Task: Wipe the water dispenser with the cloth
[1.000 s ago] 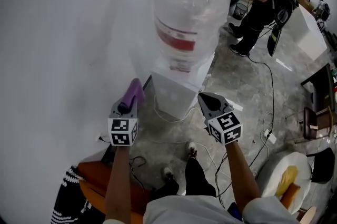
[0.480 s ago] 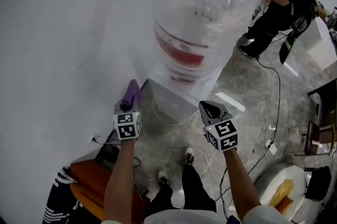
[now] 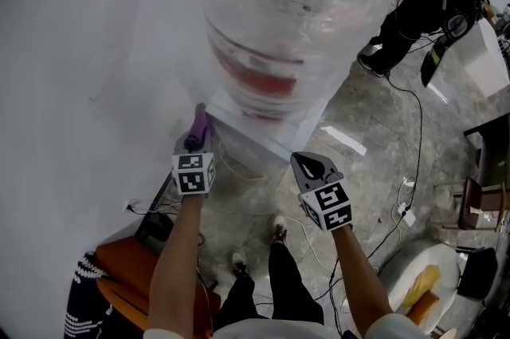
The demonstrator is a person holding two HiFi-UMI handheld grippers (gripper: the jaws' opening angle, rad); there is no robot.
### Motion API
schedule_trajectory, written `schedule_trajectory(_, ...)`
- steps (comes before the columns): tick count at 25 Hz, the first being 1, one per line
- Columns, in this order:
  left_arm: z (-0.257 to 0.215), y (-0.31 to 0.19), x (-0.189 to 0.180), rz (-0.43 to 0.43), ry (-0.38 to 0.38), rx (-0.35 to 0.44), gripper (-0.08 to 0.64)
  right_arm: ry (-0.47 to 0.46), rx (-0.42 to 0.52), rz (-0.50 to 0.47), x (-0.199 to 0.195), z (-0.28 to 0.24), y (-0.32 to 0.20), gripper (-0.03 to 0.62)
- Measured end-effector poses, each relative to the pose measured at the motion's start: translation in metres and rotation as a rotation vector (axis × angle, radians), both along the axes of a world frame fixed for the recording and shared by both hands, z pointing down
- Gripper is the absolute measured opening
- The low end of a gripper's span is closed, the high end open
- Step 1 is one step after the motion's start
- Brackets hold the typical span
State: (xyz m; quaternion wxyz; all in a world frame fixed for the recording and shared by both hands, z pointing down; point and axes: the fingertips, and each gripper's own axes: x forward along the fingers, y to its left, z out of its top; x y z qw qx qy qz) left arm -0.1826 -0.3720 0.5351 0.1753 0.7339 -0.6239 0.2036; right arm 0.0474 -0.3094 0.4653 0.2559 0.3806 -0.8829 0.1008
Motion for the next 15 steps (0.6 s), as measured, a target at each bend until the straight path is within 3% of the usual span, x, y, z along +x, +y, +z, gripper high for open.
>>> schedule_trajectory(6, 0.012, 0.003, 0.044, 0.137, -0.035, -0.013, 0.044, 0.008, -0.012, 0.023, 0.018, 0.012, 0.008, 0.008)
schedule_trajectory(15, 0.018, 0.018, 0.089, 0.174, 0.029, -0.038, 0.044, 0.012, -0.016, 0.076, 0.046, 0.014, 0.023, 0.008)
